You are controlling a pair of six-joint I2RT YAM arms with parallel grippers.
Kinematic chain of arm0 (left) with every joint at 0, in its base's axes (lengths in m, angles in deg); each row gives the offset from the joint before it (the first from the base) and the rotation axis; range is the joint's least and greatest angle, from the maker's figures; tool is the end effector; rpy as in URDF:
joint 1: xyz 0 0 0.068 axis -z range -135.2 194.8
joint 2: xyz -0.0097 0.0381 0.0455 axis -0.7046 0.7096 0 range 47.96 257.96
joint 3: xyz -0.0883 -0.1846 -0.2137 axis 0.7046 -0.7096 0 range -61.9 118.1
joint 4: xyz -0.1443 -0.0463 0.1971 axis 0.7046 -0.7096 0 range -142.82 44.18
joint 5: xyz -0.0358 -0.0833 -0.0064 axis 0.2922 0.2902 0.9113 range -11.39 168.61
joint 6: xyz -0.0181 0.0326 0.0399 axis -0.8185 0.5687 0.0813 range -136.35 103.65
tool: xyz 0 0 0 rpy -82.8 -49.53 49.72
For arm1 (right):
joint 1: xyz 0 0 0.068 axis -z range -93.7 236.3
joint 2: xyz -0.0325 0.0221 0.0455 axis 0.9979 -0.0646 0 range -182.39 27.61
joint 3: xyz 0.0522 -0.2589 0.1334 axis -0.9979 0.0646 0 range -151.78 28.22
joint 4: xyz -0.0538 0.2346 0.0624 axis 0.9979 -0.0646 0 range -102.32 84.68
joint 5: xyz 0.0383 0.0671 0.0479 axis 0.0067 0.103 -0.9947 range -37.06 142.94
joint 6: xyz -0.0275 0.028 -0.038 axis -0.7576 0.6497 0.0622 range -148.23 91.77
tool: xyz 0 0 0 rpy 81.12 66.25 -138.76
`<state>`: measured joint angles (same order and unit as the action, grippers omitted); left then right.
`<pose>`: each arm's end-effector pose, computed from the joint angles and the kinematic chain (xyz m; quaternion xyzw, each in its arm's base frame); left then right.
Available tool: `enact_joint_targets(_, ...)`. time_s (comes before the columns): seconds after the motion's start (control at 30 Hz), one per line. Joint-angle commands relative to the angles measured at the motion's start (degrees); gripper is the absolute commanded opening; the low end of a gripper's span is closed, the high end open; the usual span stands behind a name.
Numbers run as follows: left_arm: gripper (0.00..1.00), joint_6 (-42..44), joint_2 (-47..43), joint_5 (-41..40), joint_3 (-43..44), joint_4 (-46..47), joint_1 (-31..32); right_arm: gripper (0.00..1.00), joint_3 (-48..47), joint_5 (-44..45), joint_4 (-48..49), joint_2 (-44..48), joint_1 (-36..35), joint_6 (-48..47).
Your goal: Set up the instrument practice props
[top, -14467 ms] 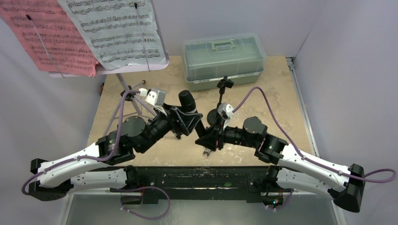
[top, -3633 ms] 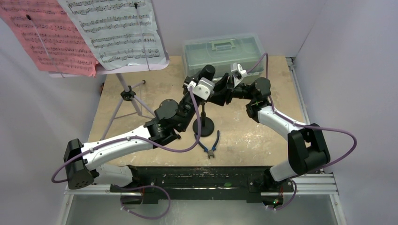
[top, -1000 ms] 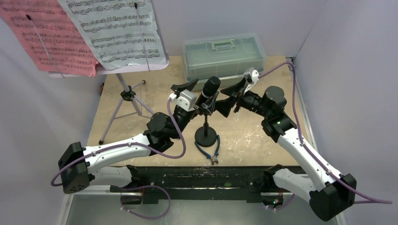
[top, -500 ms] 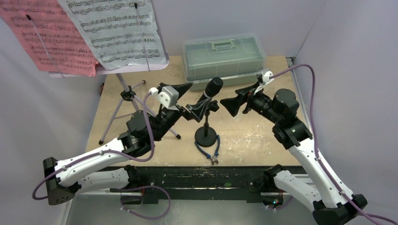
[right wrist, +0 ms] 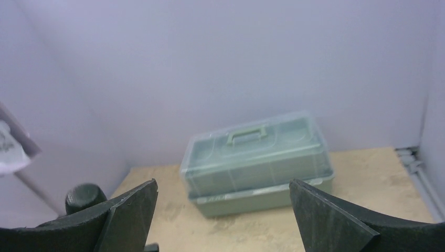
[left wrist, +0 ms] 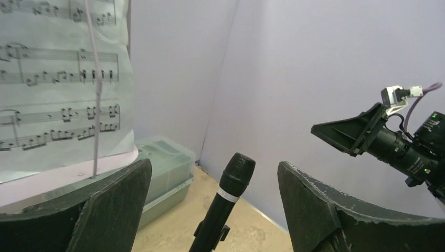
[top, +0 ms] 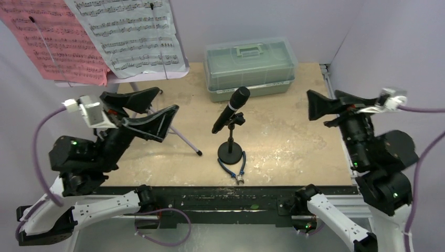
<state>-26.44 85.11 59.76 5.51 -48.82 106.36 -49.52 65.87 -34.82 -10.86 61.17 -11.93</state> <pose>0.0374 -0.0442 0.5054 0.0971 0.5233 -0.4239 0.7328 0.0433 0.0112 0.5039 0.0366 0.6450 0.2009 0.7364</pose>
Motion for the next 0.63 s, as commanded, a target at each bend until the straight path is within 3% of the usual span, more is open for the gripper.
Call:
enact_joint_targets(0.0,0.89,-0.72,-2.25,1.1,5.69,-5.35,0.05,0.99,-6.67,12.0,-2.03,2.09,-0.01,-3.98)
enact_joint_targets(0.3,0.89,1.93,-4.49,4.88,15.18,-6.84,0.05,0.99,-15.98,18.89,1.26,2.88,0.06,-9.08)
enact_joint_targets(0.6,0.89,2.31,-5.9,4.1,14.53,-6.14,0.05,0.99,-13.87,15.48,1.47,4.24,0.06,-10.04)
